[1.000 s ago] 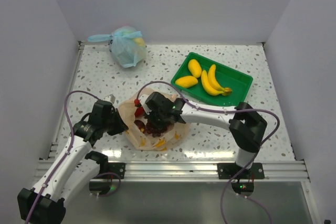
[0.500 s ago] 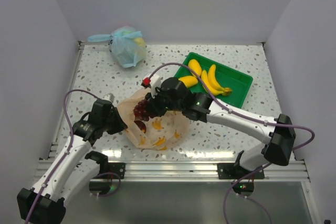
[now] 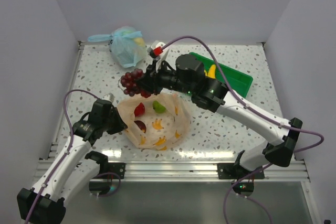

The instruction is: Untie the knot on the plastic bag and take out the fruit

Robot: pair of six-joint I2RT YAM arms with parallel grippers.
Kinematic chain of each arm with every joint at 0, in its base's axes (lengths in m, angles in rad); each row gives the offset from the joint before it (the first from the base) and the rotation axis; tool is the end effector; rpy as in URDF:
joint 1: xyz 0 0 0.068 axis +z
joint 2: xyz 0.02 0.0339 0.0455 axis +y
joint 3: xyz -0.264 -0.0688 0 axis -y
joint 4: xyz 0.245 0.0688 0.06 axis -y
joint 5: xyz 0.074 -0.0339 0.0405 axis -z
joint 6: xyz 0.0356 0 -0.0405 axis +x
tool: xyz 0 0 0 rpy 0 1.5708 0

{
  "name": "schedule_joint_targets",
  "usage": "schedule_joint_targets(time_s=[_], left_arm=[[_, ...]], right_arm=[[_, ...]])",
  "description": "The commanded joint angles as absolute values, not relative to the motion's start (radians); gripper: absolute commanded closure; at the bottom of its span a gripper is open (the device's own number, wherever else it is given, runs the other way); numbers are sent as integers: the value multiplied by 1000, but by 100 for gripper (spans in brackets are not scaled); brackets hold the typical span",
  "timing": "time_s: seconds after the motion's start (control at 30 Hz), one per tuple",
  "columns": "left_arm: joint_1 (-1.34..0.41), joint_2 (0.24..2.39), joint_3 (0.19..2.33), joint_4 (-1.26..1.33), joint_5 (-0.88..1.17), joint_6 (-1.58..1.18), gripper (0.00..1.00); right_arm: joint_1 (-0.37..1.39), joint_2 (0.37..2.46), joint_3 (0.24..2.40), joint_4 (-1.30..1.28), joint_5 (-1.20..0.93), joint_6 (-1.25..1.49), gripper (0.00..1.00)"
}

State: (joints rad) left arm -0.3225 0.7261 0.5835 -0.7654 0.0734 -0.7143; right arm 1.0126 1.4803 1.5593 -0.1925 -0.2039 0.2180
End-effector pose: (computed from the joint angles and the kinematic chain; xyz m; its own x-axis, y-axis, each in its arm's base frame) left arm 0.1329 -0.0472 0.2270 -0.8000 -0.4215 -0.4270 -0.2186 0.8675 -0.4468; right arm 0.1760 0.2954 0.4432 -0.2613 -0.0185 -0.9651 -0.9020 0.3606 0.2373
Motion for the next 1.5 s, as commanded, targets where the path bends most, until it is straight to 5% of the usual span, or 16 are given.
schedule_joint_targets(time_s=[0.0, 0.23, 0.6, 1.03, 1.13, 1.17, 1.27, 1.47], left_arm=[[-318, 719, 617, -762, 64, -706, 100], [-318, 716, 611, -764, 64, -703, 100], [-318, 726, 606, -755, 74, -695, 100], [-318, 719, 600, -758, 78, -696, 100], [-318, 727, 598, -750, 84, -699, 100], [-318, 727, 598, -746, 83, -698, 100], [-318, 729, 600, -746, 84, -693, 100], [-318, 733, 598, -744, 83, -693, 100]], right_arm=[[959, 1410, 1641, -225, -10, 128, 100], [784, 1325, 1562, -270, 268, 57, 100], [366, 1315, 1194, -33, 322, 5, 100], [209, 1534, 1095, 38, 423, -100, 100], [207, 1571, 1101, 5, 425, -86, 70], [207, 1571, 1104, 3, 413, -81, 53], [209, 1546, 1115, -57, 352, -52, 30], [224, 1445, 1184, -204, 194, 40, 14]])
